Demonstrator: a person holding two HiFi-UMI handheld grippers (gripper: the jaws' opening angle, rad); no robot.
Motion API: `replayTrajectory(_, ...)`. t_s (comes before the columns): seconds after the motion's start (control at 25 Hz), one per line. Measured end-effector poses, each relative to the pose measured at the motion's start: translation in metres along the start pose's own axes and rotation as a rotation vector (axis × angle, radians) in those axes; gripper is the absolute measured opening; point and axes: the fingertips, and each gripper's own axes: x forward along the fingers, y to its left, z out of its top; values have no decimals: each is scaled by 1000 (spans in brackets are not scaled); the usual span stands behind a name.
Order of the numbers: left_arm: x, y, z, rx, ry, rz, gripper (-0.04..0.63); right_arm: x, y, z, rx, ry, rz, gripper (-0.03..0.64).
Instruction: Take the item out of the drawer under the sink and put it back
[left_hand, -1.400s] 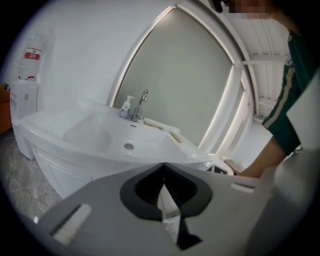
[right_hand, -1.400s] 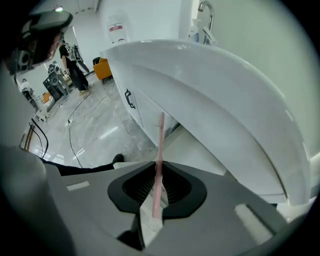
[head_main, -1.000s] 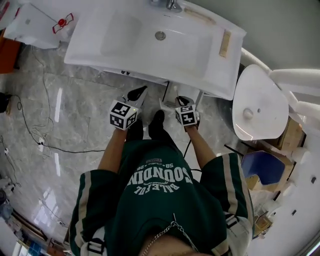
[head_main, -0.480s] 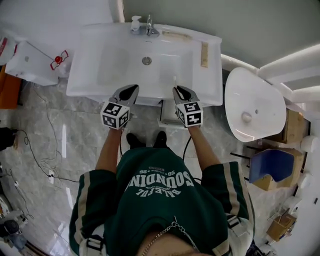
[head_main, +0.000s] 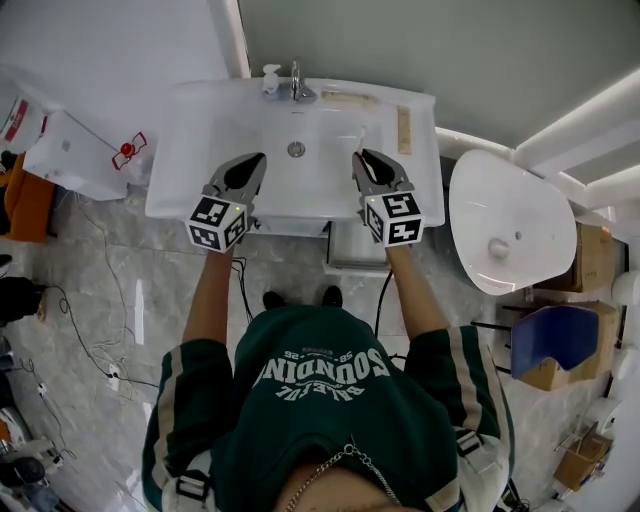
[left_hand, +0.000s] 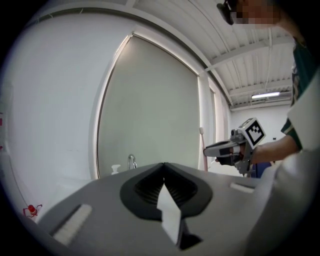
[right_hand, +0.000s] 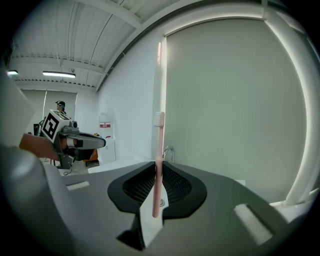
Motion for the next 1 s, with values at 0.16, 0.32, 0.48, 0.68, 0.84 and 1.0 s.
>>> replayTrajectory(0.16, -1, -1, -10, -22, 8, 10, 50, 3, 5, -7, 6, 6, 13, 49)
replayTrajectory(0.32, -1, -4, -16, -38, 19, 11, 49, 4, 6, -12, 9, 16, 22, 49)
replayTrajectory(0.48, -2, -6, -21, -47, 25, 12, 50, 3, 6, -15, 15, 20, 24, 49)
replayTrajectory(0.68, -5, -12, -30, -64, 38, 13, 51, -1, 7, -26, 17, 41, 28, 49)
replayTrajectory(0.84, -4, -19, -41, -82, 53, 11, 49, -4, 7, -40, 23, 69, 34, 49)
replayTrajectory(1.0, -5, -28, -55, -105, 73, 14, 49, -9, 9, -57, 33, 99, 44, 49)
